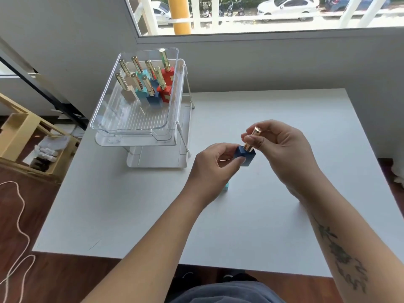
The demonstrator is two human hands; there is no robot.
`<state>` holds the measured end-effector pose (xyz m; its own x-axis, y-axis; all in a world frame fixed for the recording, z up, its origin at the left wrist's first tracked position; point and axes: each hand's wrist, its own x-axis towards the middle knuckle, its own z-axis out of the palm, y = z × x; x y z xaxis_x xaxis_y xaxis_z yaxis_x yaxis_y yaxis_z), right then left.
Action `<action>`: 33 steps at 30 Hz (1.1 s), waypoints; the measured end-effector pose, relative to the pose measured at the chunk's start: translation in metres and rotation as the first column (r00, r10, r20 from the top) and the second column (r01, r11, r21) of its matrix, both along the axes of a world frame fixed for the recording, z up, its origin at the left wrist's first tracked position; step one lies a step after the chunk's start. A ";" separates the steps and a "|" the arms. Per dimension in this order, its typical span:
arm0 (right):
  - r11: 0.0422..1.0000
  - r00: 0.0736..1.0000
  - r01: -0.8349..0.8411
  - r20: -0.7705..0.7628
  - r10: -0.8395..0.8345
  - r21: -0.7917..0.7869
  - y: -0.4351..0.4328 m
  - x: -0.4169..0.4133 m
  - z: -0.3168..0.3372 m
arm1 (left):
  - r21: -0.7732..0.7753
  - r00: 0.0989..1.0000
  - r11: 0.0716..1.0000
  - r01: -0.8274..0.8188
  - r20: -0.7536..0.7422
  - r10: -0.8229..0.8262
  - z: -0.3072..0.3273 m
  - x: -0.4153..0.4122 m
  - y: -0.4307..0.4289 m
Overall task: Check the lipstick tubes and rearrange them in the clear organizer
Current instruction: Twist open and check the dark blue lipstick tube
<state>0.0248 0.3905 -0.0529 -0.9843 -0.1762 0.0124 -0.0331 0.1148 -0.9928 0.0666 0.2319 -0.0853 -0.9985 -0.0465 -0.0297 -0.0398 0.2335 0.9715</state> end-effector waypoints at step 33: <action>0.733 0.983 -0.050 0.163 -0.084 0.678 0.045 0.088 -0.163 | -0.807 0.951 0.504 0.308 0.268 -0.152 -0.155 0.114 -0.034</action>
